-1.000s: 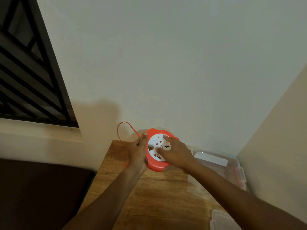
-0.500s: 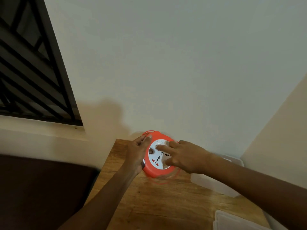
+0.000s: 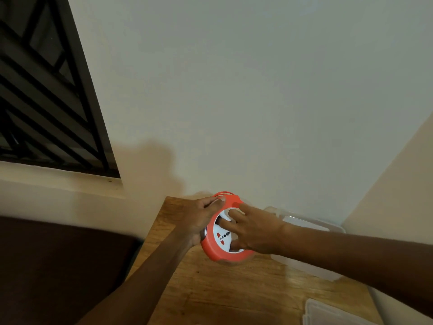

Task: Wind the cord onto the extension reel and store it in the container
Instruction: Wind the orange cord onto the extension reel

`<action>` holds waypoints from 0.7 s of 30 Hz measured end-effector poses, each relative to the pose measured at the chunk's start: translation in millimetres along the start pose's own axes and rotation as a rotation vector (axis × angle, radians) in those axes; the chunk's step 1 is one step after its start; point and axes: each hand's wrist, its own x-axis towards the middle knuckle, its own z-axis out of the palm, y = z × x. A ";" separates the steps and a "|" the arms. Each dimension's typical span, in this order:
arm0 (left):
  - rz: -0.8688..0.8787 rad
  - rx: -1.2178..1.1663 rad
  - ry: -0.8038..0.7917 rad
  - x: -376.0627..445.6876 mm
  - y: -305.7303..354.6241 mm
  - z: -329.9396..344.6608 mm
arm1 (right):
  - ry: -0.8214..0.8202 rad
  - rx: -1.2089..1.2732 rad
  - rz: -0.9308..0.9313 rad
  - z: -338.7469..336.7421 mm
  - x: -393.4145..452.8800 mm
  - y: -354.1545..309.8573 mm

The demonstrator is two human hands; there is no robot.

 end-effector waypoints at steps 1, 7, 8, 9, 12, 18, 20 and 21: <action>0.001 0.028 -0.012 0.6 0.1 -0.1 | 0.003 -0.016 -0.012 -0.2 1.4 -2.3; 0.022 0.032 0.004 1.0 -1.2 3.7 | 0.025 0.052 0.067 8.5 7.1 0.8; 0.029 0.016 0.020 0.7 -1.3 5.1 | 0.032 0.102 0.106 10.5 7.0 2.4; 0.038 0.000 0.040 0.4 -1.3 6.6 | 0.039 0.170 0.155 12.7 6.7 4.1; 0.061 -0.093 0.106 -0.4 -0.7 13.6 | 0.065 0.359 0.335 19.4 8.3 4.9; 0.193 -0.241 0.292 -1.6 -1.3 31.0 | 0.160 0.896 0.904 25.5 25.1 -4.3; 0.221 -0.217 0.316 -0.5 -2.5 33.4 | 0.182 1.120 1.017 26.4 28.8 -5.2; 0.231 -0.199 0.319 0.0 -3.6 33.3 | 0.178 1.195 1.043 27.0 30.3 -7.6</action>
